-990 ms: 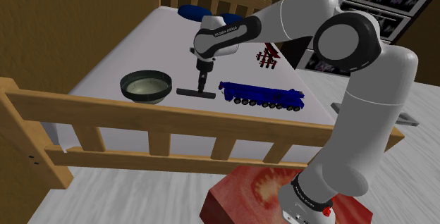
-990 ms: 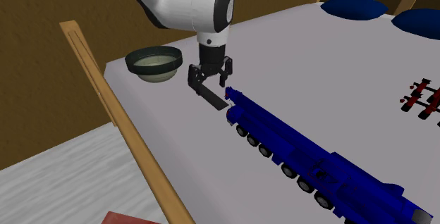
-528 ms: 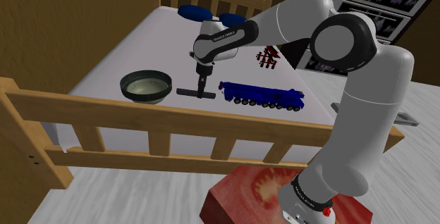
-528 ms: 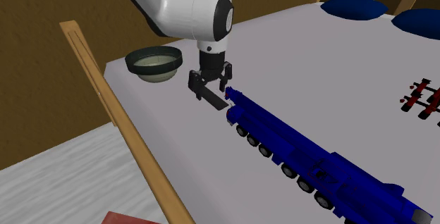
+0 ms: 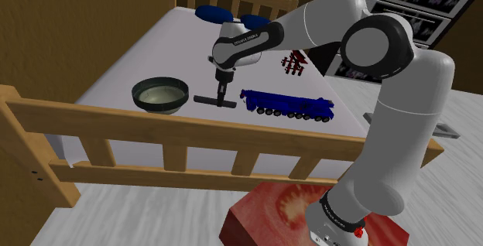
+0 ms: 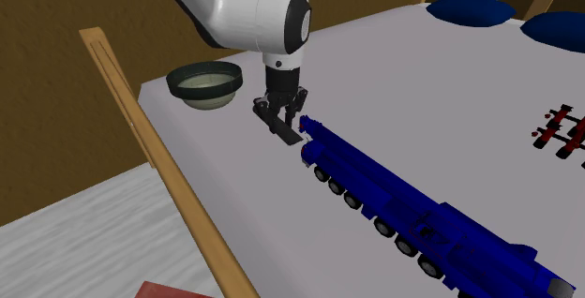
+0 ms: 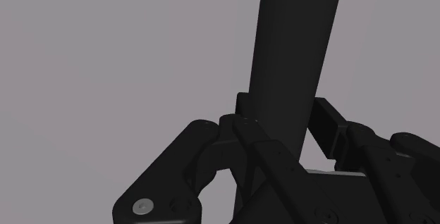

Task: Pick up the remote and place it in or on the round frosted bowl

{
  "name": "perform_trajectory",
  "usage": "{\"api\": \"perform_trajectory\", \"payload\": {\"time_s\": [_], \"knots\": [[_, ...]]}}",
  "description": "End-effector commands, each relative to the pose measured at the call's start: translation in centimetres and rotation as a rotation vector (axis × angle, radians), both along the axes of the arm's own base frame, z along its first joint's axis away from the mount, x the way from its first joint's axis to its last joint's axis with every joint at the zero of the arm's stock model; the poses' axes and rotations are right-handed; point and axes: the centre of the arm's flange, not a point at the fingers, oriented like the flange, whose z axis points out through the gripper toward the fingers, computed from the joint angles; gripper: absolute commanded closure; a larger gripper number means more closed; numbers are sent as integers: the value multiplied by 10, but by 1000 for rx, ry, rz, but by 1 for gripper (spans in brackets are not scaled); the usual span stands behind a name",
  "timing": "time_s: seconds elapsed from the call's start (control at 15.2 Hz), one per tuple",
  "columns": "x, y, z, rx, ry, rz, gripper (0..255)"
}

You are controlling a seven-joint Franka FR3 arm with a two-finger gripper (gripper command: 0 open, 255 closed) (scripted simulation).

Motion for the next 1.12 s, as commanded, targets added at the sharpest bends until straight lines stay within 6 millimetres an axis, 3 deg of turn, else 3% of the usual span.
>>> {"api": "perform_trajectory", "payload": {"time_s": [0.0, 0.26, 1.06], "knots": [[0, 1, -2, 1, 4, 2, 255], [-1, 1, -2, 1, 4, 2, 255], [-1, 1, 61, 1, 4, 2, 255]]}}
